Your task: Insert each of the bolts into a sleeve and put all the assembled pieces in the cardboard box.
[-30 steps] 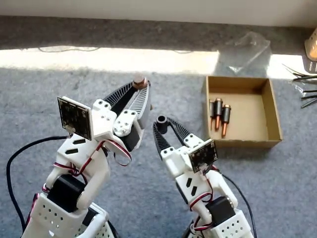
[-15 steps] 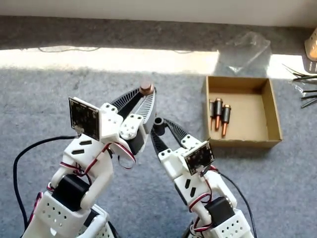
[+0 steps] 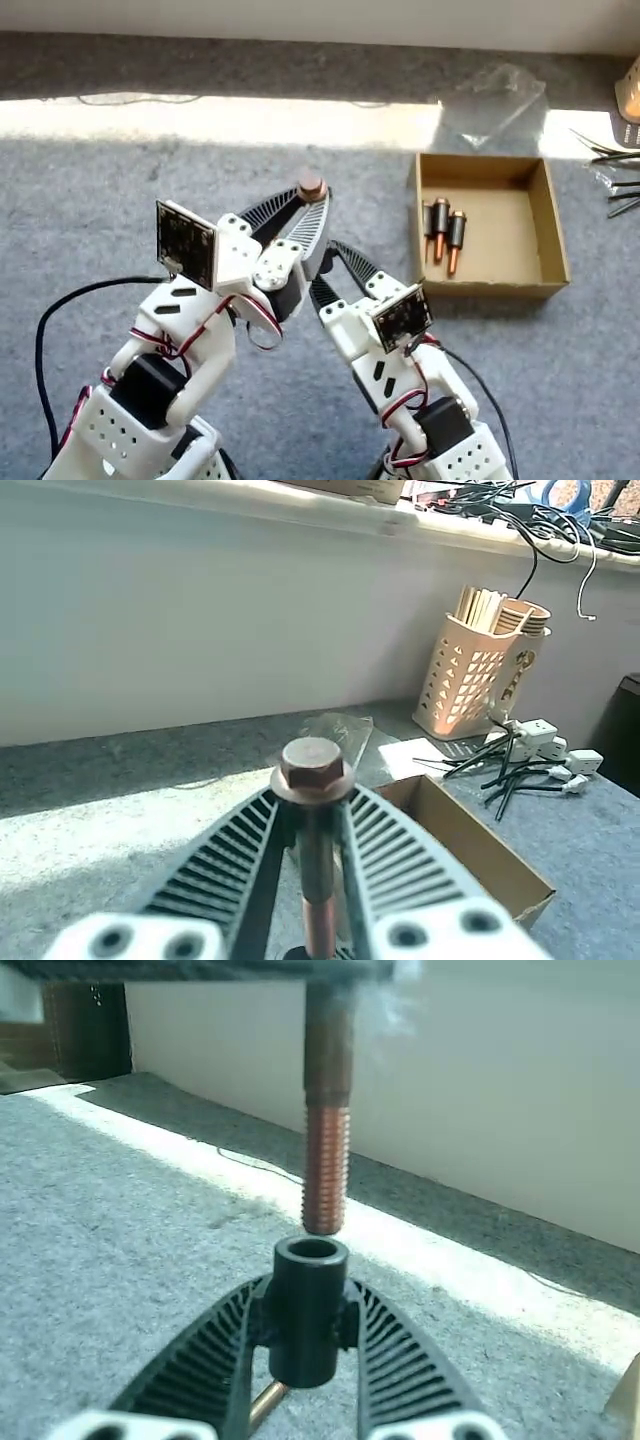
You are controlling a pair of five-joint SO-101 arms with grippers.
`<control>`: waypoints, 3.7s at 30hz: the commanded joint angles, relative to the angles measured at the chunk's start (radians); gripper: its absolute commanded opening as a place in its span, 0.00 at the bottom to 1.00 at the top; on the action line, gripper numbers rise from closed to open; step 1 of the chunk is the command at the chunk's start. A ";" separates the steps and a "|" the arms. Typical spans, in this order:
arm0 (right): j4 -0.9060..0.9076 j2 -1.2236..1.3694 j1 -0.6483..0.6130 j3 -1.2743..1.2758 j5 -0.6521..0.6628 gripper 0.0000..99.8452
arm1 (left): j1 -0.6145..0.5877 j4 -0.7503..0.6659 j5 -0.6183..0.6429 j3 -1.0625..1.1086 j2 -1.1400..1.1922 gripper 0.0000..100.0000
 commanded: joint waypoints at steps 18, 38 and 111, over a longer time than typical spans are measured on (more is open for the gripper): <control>0.001 -0.004 -0.010 0.136 0.017 0.00 | 0.012 -0.025 -0.017 0.018 -0.012 0.01; 0.001 -0.004 -0.010 0.136 0.017 0.00 | 0.012 -0.026 -0.075 0.085 -0.019 0.01; 0.001 -0.007 -0.008 0.136 0.017 0.00 | -0.096 -0.023 0.071 0.234 -0.021 0.18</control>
